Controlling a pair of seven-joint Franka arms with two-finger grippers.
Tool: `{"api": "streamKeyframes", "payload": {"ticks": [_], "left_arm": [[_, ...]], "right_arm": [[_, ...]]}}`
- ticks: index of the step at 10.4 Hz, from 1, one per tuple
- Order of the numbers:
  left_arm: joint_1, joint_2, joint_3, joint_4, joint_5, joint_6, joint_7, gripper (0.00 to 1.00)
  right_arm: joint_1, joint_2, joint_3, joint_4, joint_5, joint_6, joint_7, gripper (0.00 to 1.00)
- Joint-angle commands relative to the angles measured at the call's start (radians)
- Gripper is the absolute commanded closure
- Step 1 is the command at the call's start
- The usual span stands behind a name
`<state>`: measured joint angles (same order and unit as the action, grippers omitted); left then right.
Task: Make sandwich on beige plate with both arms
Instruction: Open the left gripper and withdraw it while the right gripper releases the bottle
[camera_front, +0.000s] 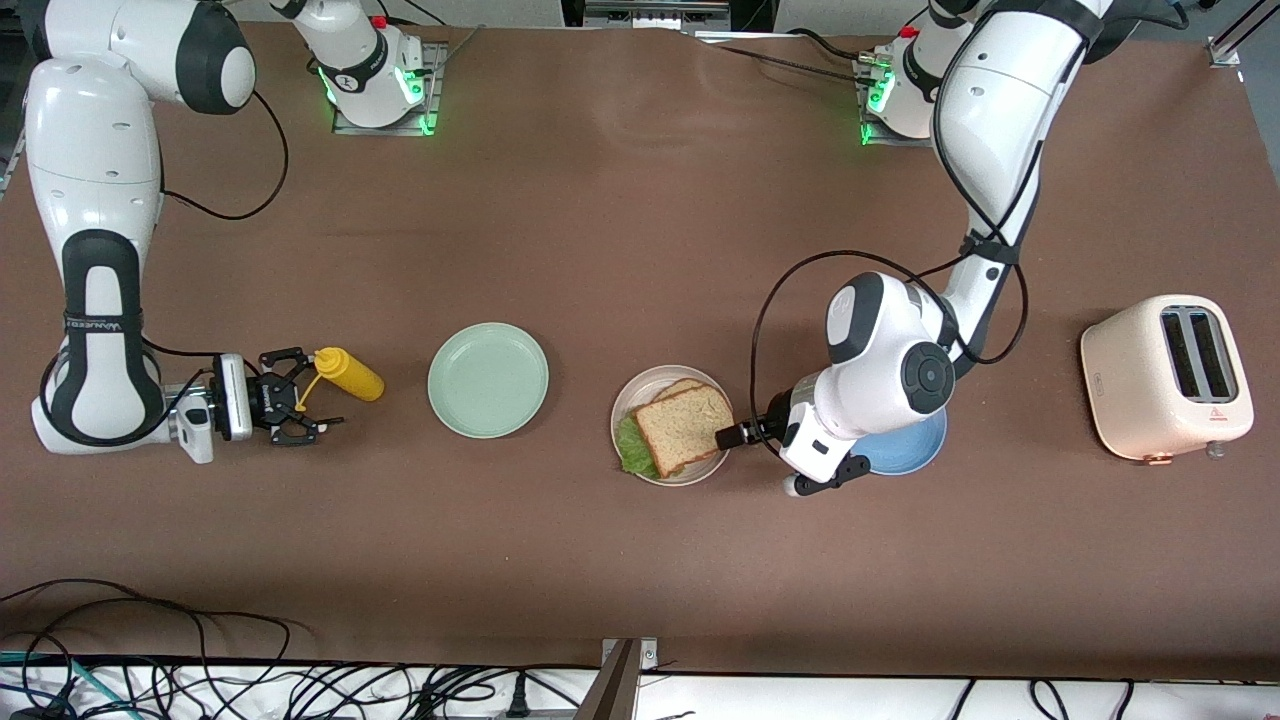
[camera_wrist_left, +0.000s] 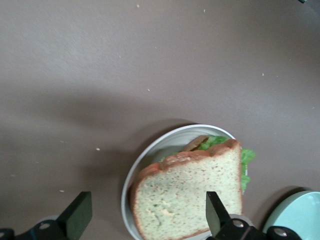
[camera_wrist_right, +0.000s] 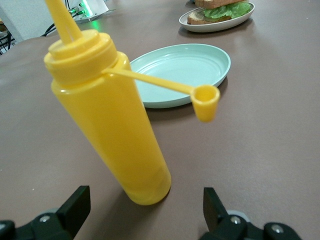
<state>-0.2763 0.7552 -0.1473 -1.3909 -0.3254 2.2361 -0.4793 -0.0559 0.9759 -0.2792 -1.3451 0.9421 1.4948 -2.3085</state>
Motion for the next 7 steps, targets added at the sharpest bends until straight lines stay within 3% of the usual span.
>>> {"api": "streamKeyframes", "payload": {"ticks": [1,3,7], "left_arm": [[0.023,-0.068,-0.003,-0.007,0.069,-0.091,0.007,0.00],[0.066,-0.123,-0.005,0.022,0.113,-0.217,0.008,0.00],[0.098,-0.200,-0.002,0.165,0.323,-0.537,0.066,0.00]], "right_arm": [[-0.010,0.001,0.008,0.017,-0.022,-0.011,-0.002,0.00],[-0.010,-0.002,0.008,0.027,-0.025,-0.011,0.003,0.00],[-0.013,-0.002,0.000,0.076,-0.062,-0.025,0.003,0.00]]}}
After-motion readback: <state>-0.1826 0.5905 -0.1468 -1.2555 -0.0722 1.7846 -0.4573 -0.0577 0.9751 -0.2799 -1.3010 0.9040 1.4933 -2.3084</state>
